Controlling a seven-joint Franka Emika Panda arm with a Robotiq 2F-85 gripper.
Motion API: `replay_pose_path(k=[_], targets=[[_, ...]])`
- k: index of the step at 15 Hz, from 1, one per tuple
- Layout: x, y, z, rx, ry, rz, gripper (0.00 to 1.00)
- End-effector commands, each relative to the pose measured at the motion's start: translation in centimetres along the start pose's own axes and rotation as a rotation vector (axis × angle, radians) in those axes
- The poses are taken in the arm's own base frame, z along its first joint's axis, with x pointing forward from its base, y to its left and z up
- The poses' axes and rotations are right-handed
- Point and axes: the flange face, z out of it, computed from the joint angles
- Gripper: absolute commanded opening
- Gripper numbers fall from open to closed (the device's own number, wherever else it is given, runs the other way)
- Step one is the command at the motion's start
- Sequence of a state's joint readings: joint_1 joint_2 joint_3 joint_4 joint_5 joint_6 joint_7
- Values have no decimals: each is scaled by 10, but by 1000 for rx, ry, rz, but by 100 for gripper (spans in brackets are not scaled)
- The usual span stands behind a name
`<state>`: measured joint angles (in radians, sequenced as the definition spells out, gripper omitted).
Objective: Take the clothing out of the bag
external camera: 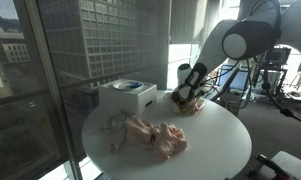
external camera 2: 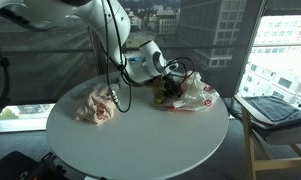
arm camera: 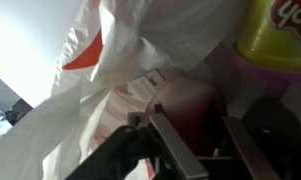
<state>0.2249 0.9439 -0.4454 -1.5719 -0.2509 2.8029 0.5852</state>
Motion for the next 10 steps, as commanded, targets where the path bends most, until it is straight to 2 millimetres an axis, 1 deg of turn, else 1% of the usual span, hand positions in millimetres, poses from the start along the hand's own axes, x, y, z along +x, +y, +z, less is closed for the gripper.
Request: replay_pose_path(k=[1, 2, 3, 4, 5, 6, 7, 10], targets=[[9, 7, -27, -8, 2, -14, 13], [12, 8, -38, -5, 10, -26, 9], [16, 9, -55, -7, 6, -39, 6], [19, 9, -70, -10, -4, -50, 8], [21, 9, -92, -9, -16, -70, 10], [22, 6, -110, -7, -35, -98, 5], [24, 2, -130, -4, -53, -126, 8], [20, -20, -203, 117, -90, -266, 9]])
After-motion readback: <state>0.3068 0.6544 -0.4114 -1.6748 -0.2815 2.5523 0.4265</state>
